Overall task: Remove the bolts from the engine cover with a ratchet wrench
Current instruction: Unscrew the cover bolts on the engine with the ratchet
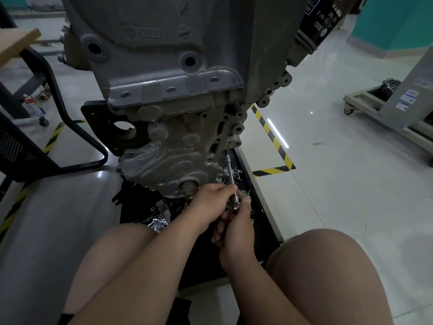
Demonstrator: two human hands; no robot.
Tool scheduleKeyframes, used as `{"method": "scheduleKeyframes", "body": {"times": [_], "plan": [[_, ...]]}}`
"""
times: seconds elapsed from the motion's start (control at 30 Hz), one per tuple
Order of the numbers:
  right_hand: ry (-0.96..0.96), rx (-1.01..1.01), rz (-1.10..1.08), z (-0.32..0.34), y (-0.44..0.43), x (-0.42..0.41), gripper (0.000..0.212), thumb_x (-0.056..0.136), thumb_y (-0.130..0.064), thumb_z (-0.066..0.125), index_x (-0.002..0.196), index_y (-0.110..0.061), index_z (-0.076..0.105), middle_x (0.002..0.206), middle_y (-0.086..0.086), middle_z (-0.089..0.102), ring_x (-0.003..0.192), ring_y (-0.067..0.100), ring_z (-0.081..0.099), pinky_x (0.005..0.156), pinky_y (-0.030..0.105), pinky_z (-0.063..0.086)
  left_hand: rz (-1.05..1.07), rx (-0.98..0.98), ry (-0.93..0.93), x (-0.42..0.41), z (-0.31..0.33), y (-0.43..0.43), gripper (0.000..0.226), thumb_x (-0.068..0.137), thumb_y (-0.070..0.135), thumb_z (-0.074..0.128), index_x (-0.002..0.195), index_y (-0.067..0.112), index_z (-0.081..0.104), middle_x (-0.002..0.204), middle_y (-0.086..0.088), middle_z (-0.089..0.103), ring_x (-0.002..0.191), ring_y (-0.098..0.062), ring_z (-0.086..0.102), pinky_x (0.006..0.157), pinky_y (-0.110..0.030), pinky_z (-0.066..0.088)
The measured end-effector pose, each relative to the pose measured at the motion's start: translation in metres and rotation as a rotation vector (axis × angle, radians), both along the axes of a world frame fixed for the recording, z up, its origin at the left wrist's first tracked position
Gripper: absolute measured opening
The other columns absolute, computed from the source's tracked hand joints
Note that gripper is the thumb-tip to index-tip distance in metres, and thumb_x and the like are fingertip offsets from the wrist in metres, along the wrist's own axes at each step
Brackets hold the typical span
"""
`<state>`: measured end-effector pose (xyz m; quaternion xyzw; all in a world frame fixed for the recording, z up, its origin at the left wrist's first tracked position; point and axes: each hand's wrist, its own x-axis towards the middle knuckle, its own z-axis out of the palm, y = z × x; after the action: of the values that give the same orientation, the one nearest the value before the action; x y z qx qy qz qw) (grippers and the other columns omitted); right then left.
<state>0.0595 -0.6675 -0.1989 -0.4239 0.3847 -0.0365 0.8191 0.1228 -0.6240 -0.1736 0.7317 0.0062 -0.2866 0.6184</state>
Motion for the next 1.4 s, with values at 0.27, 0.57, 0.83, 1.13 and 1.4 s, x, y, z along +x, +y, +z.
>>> {"method": "scheduleKeyframes", "body": {"times": [0.27,0.57,0.83,1.13,1.4], "plan": [[0.014,-0.029,0.013,0.000,-0.002,0.000,0.063,0.097,-0.060,0.034,0.061,-0.014,0.055,0.041,0.004,0.041,0.034,0.015,0.037,0.039,0.021,0.031,-0.008,-0.034,-0.036,-0.004,0.002,0.000,0.028,0.098,0.026,0.054,0.078,0.010,0.066,0.036,0.007,0.050,0.027,-0.006,0.042,0.035,-0.010,0.031],[-0.006,-0.305,-0.019,0.001,-0.001,-0.006,0.041,0.093,-0.047,0.056,0.071,-0.013,0.063,0.052,-0.004,0.058,0.046,0.009,0.051,0.050,0.026,0.040,0.077,-0.033,-0.042,0.000,-0.001,0.000,0.025,0.091,0.027,0.065,0.075,0.008,0.071,0.055,0.002,0.064,0.045,-0.004,0.056,0.044,-0.015,0.041],[-0.089,-0.580,0.012,0.002,-0.006,-0.013,0.028,0.092,-0.036,0.063,0.072,-0.017,0.061,0.056,-0.011,0.062,0.050,-0.002,0.056,0.046,0.010,0.039,0.075,-0.052,-0.037,0.000,0.002,0.003,0.025,0.092,0.026,0.064,0.077,0.008,0.071,0.055,0.007,0.064,0.050,-0.003,0.056,0.048,-0.013,0.044],[-0.012,-0.501,0.208,0.009,-0.015,-0.014,0.052,0.100,-0.049,0.039,0.081,-0.009,0.066,0.059,-0.003,0.064,0.051,0.010,0.058,0.050,0.025,0.046,0.069,-0.116,-0.009,0.000,0.004,0.005,0.025,0.092,0.024,0.062,0.074,0.008,0.065,0.048,0.000,0.055,0.033,-0.009,0.045,0.035,-0.012,0.031],[-0.076,0.058,0.103,0.016,-0.009,-0.009,0.066,0.103,-0.052,0.027,0.068,-0.024,0.076,0.045,0.000,0.048,0.035,0.014,0.040,0.046,0.025,0.035,-0.055,-0.073,0.095,-0.003,0.004,0.006,0.032,0.098,0.037,0.049,0.087,0.015,0.069,0.041,-0.001,0.046,0.027,-0.016,0.040,0.036,-0.013,0.031]]}}
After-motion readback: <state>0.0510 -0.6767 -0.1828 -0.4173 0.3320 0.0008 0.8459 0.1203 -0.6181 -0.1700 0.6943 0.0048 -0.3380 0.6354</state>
